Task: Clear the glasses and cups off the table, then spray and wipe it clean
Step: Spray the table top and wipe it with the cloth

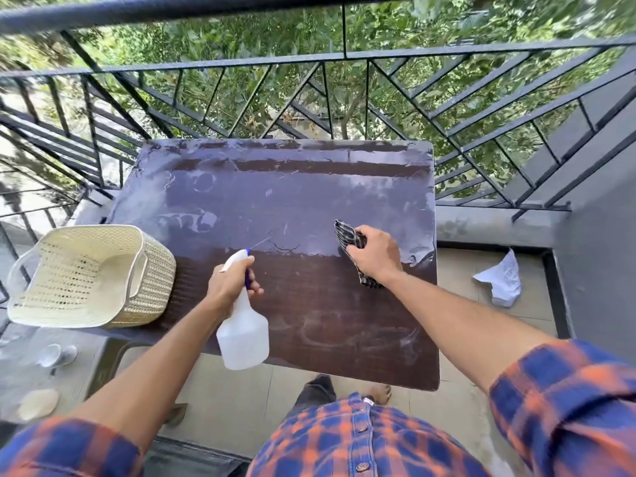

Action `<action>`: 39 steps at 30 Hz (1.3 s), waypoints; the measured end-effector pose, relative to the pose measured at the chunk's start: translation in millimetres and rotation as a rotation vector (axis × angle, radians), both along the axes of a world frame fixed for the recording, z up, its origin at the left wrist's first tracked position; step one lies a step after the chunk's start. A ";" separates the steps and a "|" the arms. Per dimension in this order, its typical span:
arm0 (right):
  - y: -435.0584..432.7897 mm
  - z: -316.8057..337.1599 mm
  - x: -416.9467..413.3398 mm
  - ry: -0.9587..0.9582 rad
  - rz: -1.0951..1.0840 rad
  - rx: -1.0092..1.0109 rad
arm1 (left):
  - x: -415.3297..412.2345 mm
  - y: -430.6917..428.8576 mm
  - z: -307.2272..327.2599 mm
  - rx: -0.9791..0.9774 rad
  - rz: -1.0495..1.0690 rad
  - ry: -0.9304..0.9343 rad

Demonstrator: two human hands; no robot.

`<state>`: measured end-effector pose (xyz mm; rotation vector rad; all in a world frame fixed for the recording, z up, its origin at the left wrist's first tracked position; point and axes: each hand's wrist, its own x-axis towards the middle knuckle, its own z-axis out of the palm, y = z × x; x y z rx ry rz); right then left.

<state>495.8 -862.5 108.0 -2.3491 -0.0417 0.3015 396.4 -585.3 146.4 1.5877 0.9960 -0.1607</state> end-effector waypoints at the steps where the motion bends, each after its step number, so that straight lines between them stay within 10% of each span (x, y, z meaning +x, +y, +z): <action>1: 2.0 -0.1 0.0 -0.008 0.010 -0.002 | 0.0 -1.0 0.5 -0.021 -0.008 -0.011; 15: 65.1 -13.9 29.4 -0.112 0.136 0.074 | 22.2 24.6 7.1 -0.113 0.073 -0.059; 29: 140.4 -62.7 61.2 -0.304 0.944 -0.360 | 78.2 69.2 -1.6 -0.188 0.129 -0.065; 39: 182.9 -56.0 120.1 -0.266 0.593 -0.393 | 138.4 94.1 -0.9 -0.217 0.085 -0.112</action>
